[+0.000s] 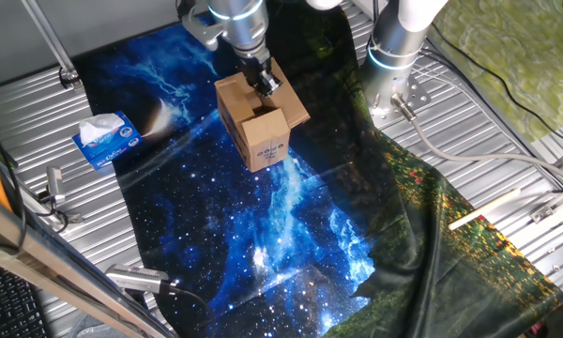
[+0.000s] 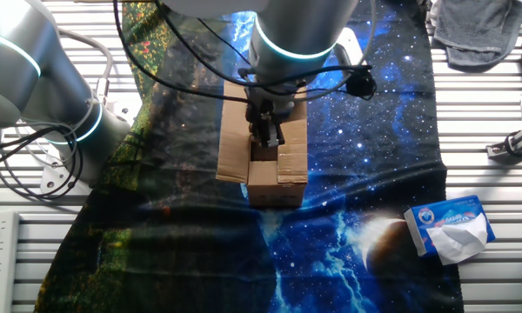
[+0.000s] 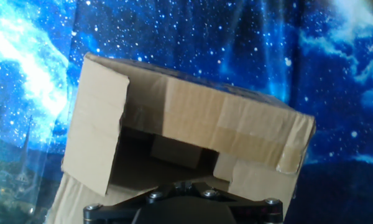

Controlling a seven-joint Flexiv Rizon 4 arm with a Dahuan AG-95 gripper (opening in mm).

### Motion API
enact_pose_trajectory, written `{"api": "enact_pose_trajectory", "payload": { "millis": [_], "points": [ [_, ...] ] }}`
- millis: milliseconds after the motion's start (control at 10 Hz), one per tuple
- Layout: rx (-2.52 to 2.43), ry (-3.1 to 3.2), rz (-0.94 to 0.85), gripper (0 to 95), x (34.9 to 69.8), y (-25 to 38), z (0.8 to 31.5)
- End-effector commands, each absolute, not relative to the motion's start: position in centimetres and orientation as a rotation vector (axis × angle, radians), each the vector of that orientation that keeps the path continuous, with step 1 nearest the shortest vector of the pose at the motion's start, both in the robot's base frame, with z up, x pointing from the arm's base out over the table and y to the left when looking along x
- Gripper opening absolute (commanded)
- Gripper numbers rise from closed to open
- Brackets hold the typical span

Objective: Cover the box

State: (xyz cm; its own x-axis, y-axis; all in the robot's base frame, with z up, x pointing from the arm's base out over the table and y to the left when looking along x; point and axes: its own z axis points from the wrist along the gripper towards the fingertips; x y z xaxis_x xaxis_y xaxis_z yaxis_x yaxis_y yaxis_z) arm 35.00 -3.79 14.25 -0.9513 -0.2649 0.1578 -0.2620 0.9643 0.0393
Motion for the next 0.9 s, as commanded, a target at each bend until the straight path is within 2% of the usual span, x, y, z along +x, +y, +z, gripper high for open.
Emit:
{"api": "enact_pose_trajectory", "payload": {
  "millis": [100,900],
  "points": [
    [0.411,-2.940,-0.023,0.0,34.80,-3.75,14.41],
    [0.391,-2.882,0.013,0.0,34.80,-3.75,14.41]
  ]
}}
